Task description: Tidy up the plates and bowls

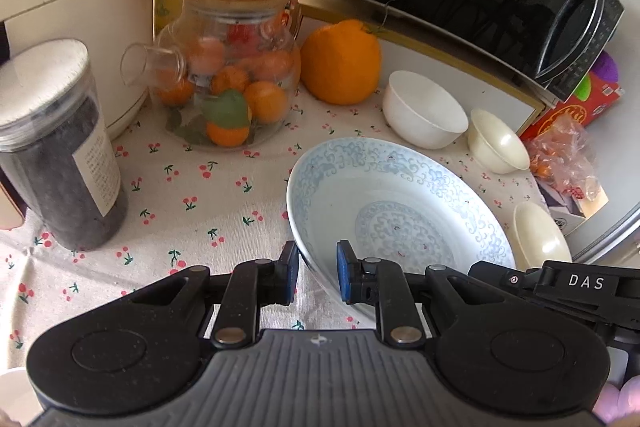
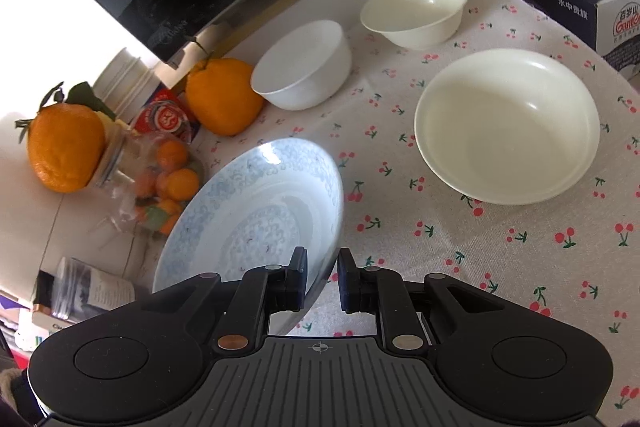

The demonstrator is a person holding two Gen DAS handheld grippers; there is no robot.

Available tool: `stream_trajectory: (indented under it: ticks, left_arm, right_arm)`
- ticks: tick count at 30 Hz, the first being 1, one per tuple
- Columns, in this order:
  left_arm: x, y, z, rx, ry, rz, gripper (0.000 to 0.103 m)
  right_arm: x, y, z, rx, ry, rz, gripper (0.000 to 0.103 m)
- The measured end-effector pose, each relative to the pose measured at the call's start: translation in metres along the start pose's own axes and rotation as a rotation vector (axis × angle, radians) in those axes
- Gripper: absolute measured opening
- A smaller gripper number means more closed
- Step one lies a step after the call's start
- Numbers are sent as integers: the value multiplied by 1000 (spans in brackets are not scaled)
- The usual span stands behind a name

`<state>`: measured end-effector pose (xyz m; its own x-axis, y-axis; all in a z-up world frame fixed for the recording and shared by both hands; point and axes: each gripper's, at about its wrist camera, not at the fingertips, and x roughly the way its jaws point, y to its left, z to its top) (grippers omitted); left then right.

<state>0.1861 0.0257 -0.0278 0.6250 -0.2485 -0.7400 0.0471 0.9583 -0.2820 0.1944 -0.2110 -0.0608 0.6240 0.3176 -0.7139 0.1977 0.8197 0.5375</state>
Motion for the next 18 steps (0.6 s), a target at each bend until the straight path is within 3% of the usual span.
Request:
stream_trajectory:
  ticks: [18]
  left_arm:
    - [-46,-7,-18,18,-6,-24,18]
  right_arm:
    - [-48,7,-22,-30,48,-4,17]
